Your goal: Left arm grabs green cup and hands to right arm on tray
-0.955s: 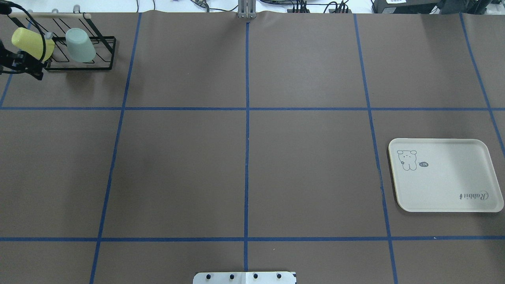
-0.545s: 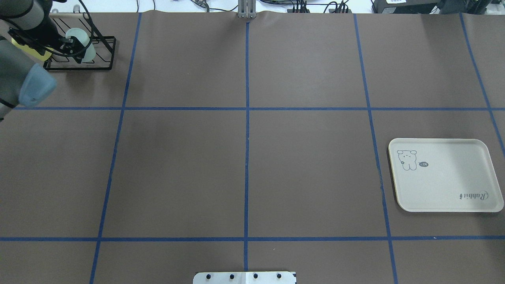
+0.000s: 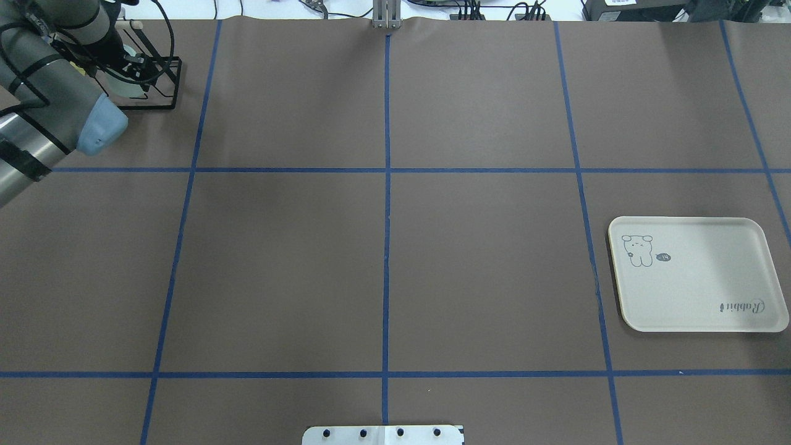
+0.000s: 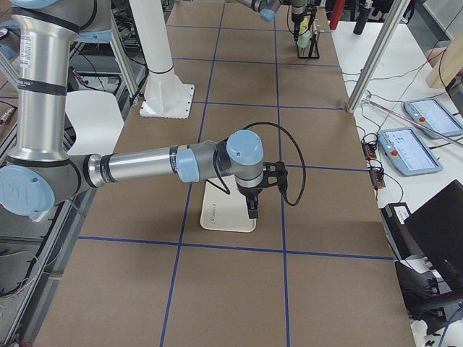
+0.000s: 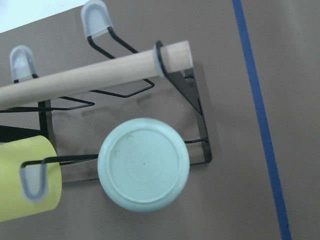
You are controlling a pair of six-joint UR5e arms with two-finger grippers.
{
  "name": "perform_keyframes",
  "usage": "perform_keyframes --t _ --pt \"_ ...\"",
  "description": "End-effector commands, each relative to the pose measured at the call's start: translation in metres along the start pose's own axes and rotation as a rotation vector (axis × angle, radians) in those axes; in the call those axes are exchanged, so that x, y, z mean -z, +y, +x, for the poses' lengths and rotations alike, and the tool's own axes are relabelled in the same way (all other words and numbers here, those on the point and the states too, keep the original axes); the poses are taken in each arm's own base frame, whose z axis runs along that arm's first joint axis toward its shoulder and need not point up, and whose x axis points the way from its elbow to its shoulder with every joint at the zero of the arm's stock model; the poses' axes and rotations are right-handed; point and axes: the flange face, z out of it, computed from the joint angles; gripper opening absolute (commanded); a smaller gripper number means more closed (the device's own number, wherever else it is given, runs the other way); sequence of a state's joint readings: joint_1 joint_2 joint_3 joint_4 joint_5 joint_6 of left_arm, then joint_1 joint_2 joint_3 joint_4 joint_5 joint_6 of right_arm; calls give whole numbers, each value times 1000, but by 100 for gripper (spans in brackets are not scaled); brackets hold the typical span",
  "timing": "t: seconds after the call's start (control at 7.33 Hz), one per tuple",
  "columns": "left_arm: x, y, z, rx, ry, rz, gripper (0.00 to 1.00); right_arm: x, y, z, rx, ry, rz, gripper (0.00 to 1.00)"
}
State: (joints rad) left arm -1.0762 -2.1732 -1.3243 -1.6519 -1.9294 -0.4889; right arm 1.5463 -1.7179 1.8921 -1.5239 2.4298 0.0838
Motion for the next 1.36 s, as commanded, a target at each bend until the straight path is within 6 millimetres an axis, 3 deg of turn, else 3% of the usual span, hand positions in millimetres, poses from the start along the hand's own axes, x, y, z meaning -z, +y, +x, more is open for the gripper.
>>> perform_keyframes --t 0.0,0.41,0.82,0.95,1.23 --pt "-8 -12 -3 1 -51 11 97 -8 0 0 -2 -1 -17 100" --pt "-10 -29 4 5 -59 7 94 -15 0 5 -8 0 -31 100" --pt "-30 -34 -7 5 -53 24 93 -18 1 7 -13 0 -37 100" --pt "-25 -37 -8 11 -52 29 77 -18 1 8 -14 1 -36 100" --pt "-12 -45 -7 28 -48 45 3 -18 1 7 -12 0 -36 100"
